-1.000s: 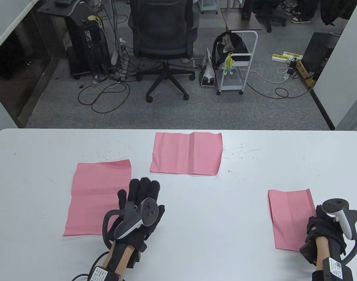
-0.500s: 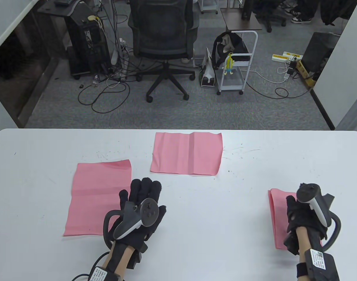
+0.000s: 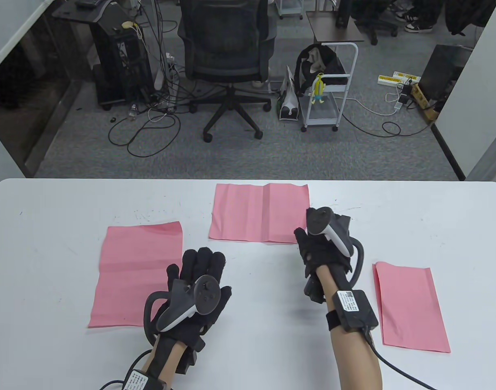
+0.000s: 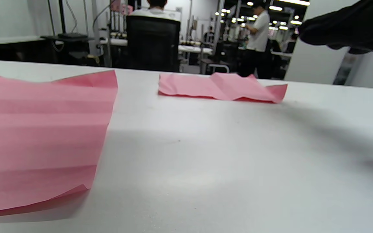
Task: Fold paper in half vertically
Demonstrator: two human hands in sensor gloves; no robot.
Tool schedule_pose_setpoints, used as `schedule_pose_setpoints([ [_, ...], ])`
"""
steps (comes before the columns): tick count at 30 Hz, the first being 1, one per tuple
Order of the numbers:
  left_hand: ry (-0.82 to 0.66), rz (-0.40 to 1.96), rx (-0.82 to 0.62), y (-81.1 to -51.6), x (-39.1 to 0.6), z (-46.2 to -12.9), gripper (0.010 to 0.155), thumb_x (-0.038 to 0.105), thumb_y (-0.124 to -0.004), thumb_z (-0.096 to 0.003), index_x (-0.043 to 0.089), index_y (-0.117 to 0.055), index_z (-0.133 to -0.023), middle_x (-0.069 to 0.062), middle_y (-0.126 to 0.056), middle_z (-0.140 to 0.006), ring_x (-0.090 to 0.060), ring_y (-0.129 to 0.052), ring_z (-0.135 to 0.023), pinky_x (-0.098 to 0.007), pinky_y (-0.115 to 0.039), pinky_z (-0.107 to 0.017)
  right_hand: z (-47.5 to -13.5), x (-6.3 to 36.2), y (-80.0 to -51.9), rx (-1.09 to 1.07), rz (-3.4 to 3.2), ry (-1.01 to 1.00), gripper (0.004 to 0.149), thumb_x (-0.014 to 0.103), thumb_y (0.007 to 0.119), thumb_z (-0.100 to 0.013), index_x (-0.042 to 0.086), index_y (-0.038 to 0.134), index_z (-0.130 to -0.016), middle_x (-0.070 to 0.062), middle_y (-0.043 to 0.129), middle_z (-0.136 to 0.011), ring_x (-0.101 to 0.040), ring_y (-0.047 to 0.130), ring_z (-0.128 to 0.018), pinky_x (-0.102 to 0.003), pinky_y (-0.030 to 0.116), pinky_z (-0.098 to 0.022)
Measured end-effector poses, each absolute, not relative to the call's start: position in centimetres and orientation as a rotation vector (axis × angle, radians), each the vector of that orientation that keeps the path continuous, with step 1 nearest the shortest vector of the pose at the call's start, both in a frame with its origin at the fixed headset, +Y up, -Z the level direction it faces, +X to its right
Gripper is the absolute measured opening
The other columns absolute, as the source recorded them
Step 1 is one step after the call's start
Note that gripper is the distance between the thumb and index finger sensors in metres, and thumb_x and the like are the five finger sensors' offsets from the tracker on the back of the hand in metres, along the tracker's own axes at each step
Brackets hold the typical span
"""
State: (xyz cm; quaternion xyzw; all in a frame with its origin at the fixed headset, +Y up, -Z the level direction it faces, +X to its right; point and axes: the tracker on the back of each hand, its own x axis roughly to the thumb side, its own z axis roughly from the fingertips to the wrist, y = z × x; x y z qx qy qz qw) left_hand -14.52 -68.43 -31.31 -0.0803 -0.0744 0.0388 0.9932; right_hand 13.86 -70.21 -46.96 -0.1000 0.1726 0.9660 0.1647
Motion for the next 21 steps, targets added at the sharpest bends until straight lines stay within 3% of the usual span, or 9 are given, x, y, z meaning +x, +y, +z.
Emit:
schedule_pose_setpoints([
  [11,-0.134,0.06,-0.19,-69.2,-14.6,-31.8,0.079,0.068,-0.04,-0.0527,0.04,-0.001,-0.115,0.005,0.0,-0.128,-0.031,-0.004,-0.12,-0.065,-0.021,-0.086,-54.1,6.6,-76.5,-0.213,2.739,0.719,0.069,0.056,0.061,-0.051,0.045,0.025,-0.107,0.01,0.015,-0.12,-0.027,0.008,-0.112,-0.054,0.018,-0.083],
  [19,-0.143,0.059,-0.195,-69.3,-14.4,-31.8,0.078,0.068,-0.04,-0.0529,0.04,-0.001,-0.115,0.005,-0.001,-0.128,-0.031,-0.004,-0.12,-0.065,-0.021,-0.086,-55.8,6.8,-80.4,-0.273,2.715,0.907,0.067,0.056,0.062,-0.05,0.05,0.024,-0.106,0.012,0.008,-0.118,-0.029,0.005,-0.111,-0.056,0.016,-0.082],
  [21,-0.141,0.057,-0.195,-69.3,-14.4,-31.8,0.078,0.067,-0.04,-0.0531,0.04,-0.001,-0.115,0.005,0.0,-0.128,-0.031,-0.004,-0.12,-0.065,-0.02,-0.086,-55.6,7.0,-80.7,-0.249,2.682,0.877,0.066,0.057,0.059,-0.05,0.051,0.021,-0.105,0.013,0.002,-0.117,-0.027,-0.001,-0.109,-0.055,0.01,-0.08],
])
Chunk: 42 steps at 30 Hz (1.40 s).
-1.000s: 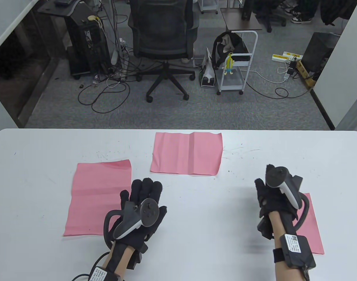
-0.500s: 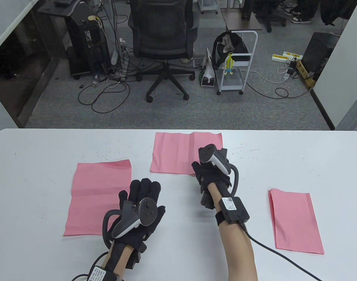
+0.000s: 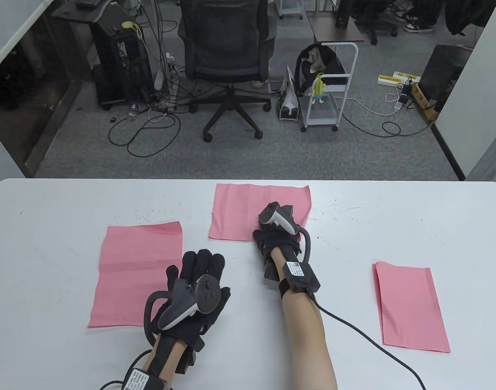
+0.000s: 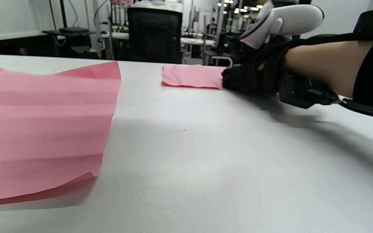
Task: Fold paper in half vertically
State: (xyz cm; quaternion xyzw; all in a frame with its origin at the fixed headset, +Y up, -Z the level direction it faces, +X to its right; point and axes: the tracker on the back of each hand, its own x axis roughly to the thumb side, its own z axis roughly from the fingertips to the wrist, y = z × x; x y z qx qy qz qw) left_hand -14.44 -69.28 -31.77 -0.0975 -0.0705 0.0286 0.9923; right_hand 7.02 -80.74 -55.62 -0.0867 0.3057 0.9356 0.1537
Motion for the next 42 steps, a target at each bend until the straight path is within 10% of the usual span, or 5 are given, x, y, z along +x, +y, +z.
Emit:
schedule_pose_setpoints([
  [17,-0.145,0.05,-0.174,-68.9,-14.3,-31.5,0.078,0.067,-0.041,-0.0531,0.04,-0.002,-0.115,0.005,-0.001,-0.128,-0.031,-0.003,-0.12,-0.066,-0.018,-0.085,-52.0,7.1,-81.4,-0.173,2.69,0.904,0.066,0.056,0.056,-0.049,0.049,0.018,-0.103,0.008,0.0,-0.113,-0.029,-0.005,-0.103,-0.056,0.007,-0.073],
  [42,-0.197,0.015,-0.167,-68.9,-12.6,-30.7,0.078,0.068,-0.04,-0.0531,0.04,-0.001,-0.115,0.005,0.0,-0.128,-0.031,-0.002,-0.12,-0.065,-0.018,-0.085,-37.4,7.5,-81.6,-0.121,2.747,0.941,0.065,0.057,0.05,-0.049,0.047,0.014,-0.102,0.005,-0.003,-0.112,-0.032,-0.005,-0.102,-0.058,0.008,-0.072],
])
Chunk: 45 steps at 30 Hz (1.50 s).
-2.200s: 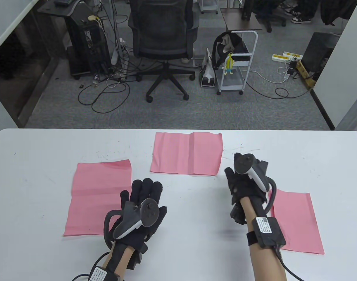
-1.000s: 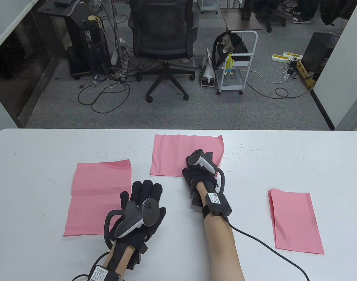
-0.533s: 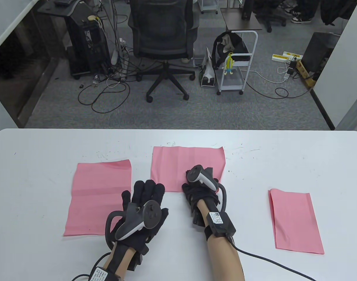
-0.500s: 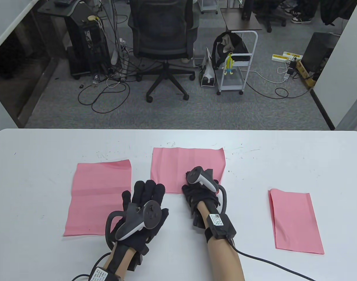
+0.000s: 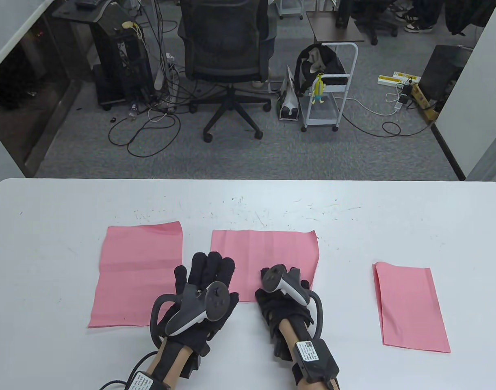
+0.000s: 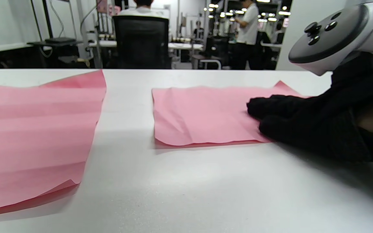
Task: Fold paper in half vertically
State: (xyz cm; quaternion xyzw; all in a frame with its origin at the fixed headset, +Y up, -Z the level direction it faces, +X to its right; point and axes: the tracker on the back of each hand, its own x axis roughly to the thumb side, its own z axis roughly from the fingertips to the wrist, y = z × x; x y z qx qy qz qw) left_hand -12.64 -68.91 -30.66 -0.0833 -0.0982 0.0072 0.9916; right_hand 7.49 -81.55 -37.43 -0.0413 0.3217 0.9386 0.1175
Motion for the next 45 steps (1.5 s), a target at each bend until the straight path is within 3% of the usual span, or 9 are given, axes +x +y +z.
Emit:
schedule_pose_setpoints([
  [16,-0.206,-0.031,-0.248,-71.1,-11.8,-31.3,0.079,0.068,-0.04,-0.0533,0.039,0.0,-0.115,0.005,0.0,-0.128,-0.031,-0.003,-0.12,-0.065,-0.02,-0.086,-28.2,8.2,-81.2,-0.036,2.816,1.028,0.067,0.057,0.046,-0.05,0.045,0.006,-0.102,0.001,-0.007,-0.111,-0.036,-0.006,-0.101,-0.061,0.01,-0.072],
  [29,-0.254,-0.104,-0.54,-78.4,-9.8,-32.3,0.077,0.067,-0.039,-0.053,0.04,-0.001,-0.114,0.005,0.003,-0.126,-0.03,-0.002,-0.118,-0.064,-0.02,-0.086,-28.0,8.4,-81.5,-0.008,2.804,1.006,0.067,0.059,0.042,-0.05,0.044,0.002,-0.101,0.002,-0.011,-0.11,-0.035,-0.011,-0.1,-0.061,0.004,-0.071],
  [36,-0.248,-0.147,-0.642,-80.5,-10.3,-32.5,0.077,0.067,-0.037,-0.0522,0.04,0.002,-0.113,0.006,0.006,-0.123,-0.03,-0.001,-0.117,-0.064,-0.02,-0.086,-28.0,8.4,-81.5,-0.003,2.811,1.003,0.067,0.059,0.042,-0.05,0.043,0.002,-0.102,0.002,-0.011,-0.11,-0.035,-0.011,-0.1,-0.061,0.005,-0.071],
  [45,-0.257,-0.158,-0.629,-80.8,-10.2,-32.3,0.078,0.067,-0.033,-0.0503,0.038,0.005,-0.112,0.005,0.009,-0.122,-0.031,0.001,-0.116,-0.064,-0.019,-0.086,-28.0,8.3,-81.5,0.0,2.83,0.996,0.067,0.059,0.042,-0.05,0.043,0.003,-0.102,0.001,-0.01,-0.111,-0.036,-0.009,-0.101,-0.061,0.007,-0.072],
])
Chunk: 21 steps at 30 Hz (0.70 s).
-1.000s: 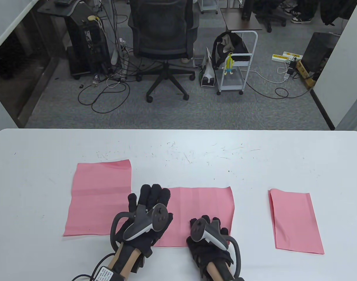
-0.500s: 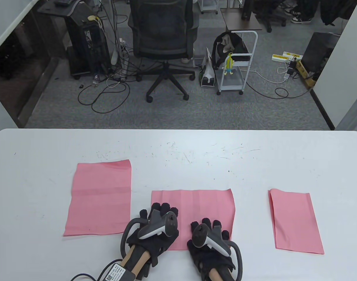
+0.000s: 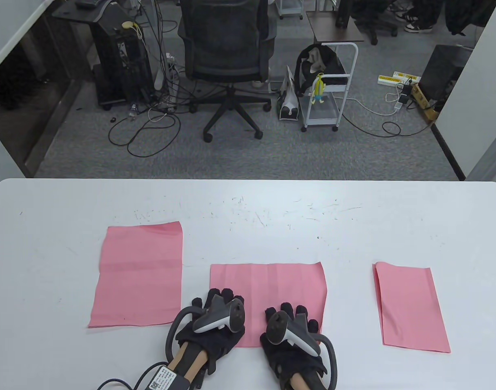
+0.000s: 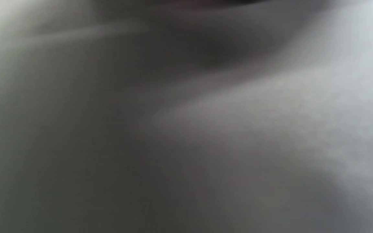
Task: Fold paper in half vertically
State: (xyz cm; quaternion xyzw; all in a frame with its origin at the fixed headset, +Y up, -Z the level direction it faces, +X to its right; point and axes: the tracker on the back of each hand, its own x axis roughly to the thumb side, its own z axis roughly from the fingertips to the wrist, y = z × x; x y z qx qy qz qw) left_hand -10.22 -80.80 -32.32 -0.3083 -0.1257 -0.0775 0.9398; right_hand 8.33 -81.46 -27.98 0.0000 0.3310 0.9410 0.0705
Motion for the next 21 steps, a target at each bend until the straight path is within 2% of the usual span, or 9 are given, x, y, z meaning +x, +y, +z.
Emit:
schedule_pose_setpoints([
  [7,-0.257,-0.156,-0.634,-80.8,-10.2,-32.3,0.077,0.067,-0.033,-0.0504,0.038,0.005,-0.111,0.005,0.009,-0.122,-0.031,0.002,-0.116,-0.065,-0.019,-0.086,-28.1,8.3,-80.7,-0.042,2.886,0.929,0.067,0.06,0.049,-0.05,0.044,0.014,-0.104,0.002,0.004,-0.115,-0.036,0.005,-0.106,-0.06,0.018,-0.076],
  [9,-0.257,-0.157,-0.633,-80.8,-10.2,-32.3,0.078,0.067,-0.033,-0.0504,0.038,0.005,-0.112,0.005,0.009,-0.122,-0.031,0.001,-0.116,-0.065,-0.019,-0.086,-28.5,8.4,-79.8,-0.046,2.885,0.884,0.068,0.057,0.058,-0.051,0.039,0.023,-0.107,0.001,0.015,-0.117,-0.037,0.016,-0.108,-0.06,0.027,-0.077],
  [11,-0.257,-0.156,-0.636,-80.8,-10.2,-32.3,0.078,0.067,-0.033,-0.0504,0.038,0.005,-0.111,0.005,0.009,-0.122,-0.031,0.002,-0.116,-0.065,-0.019,-0.085,-29.2,9.0,-78.2,-0.054,2.84,0.838,0.068,0.056,0.059,-0.051,0.035,0.03,-0.108,-0.003,0.03,-0.118,-0.038,0.029,-0.108,-0.059,0.035,-0.077],
  [15,-0.257,-0.156,-0.639,-80.8,-10.2,-32.3,0.077,0.067,-0.033,-0.0506,0.038,0.005,-0.111,0.005,0.01,-0.121,-0.031,0.002,-0.115,-0.065,-0.018,-0.085,-31.5,11.1,-75.2,-0.17,2.812,0.728,0.066,0.055,0.061,-0.051,0.033,0.036,-0.108,-0.004,0.044,-0.117,-0.037,0.044,-0.107,-0.057,0.044,-0.077],
  [18,-0.258,-0.155,-0.64,-80.7,-10.3,-32.4,0.077,0.067,-0.033,-0.0505,0.038,0.005,-0.111,0.005,0.009,-0.121,-0.031,0.002,-0.115,-0.065,-0.018,-0.085,-33.8,13.1,-73.7,-0.334,2.864,0.653,0.067,0.055,0.062,-0.051,0.032,0.036,-0.108,-0.004,0.045,-0.116,-0.037,0.046,-0.107,-0.057,0.046,-0.077],
  [21,-0.259,-0.154,-0.64,-80.7,-10.3,-32.4,0.078,0.067,-0.033,-0.0504,0.038,0.005,-0.111,0.005,0.01,-0.121,-0.031,0.002,-0.115,-0.065,-0.018,-0.085,-36.2,15.4,-73.8,-0.456,2.784,0.687,0.069,0.055,0.063,-0.051,0.033,0.032,-0.109,-0.004,0.039,-0.118,-0.037,0.041,-0.108,-0.058,0.043,-0.078],
])
